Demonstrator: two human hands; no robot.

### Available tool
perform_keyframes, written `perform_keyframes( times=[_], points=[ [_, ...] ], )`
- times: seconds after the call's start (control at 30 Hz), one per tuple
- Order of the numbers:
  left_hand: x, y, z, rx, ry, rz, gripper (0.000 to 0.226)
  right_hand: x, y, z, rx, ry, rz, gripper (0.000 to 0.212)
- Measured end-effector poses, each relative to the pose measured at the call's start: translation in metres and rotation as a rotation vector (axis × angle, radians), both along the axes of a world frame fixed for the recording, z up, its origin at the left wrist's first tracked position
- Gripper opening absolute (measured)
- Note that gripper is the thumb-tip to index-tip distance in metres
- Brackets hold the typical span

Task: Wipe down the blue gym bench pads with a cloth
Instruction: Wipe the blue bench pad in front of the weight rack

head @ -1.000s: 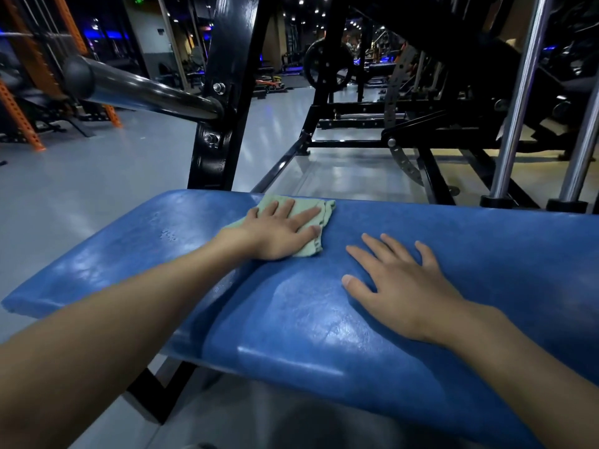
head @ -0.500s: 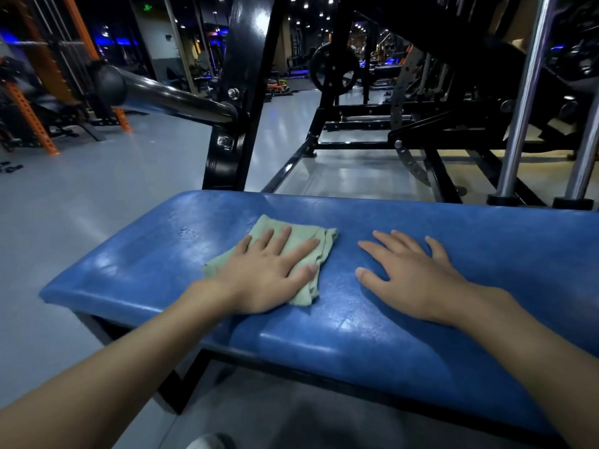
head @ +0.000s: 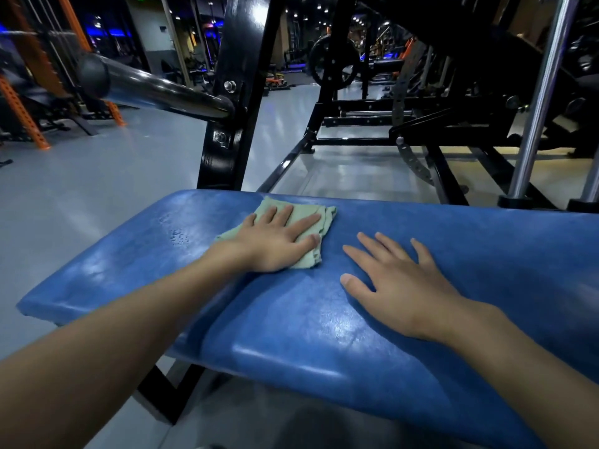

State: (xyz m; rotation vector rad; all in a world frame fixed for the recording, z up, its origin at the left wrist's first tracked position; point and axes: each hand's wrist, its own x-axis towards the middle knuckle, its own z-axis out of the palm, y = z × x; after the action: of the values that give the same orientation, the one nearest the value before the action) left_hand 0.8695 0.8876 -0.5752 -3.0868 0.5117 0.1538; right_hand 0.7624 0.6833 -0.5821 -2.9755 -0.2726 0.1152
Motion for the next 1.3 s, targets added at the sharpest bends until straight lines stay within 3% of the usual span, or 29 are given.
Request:
perform_keyframes(
  times=[0.13,0.27,0.6,0.77,1.3],
  points=[
    [0.059,-0.018,0.005,-0.005,0.026,0.035,0.059,-0.002,-0.003,0.000,0.011,-0.005,0.003,0.063],
    [0.064,-0.018,0.003,0.000,0.029,0.027,0.061,-0.001,-0.004,0.002,0.031,0.003,-0.011,0.063],
    [-0.074,0.033,0.000,0.007,-0.014,-0.116,0.056,-0.006,0.007,0.013,0.000,-0.014,-0.075,0.060],
    [-0.123,0.056,0.001,0.037,-0.041,-0.124,0.060,-0.001,0.024,0.022,0.084,-0.057,-0.047,0.060],
    [0.081,0.001,0.004,-0.032,0.019,0.007,0.058,0.014,0.027,-0.002,0.016,-0.008,-0.061,0.062]
  ],
)
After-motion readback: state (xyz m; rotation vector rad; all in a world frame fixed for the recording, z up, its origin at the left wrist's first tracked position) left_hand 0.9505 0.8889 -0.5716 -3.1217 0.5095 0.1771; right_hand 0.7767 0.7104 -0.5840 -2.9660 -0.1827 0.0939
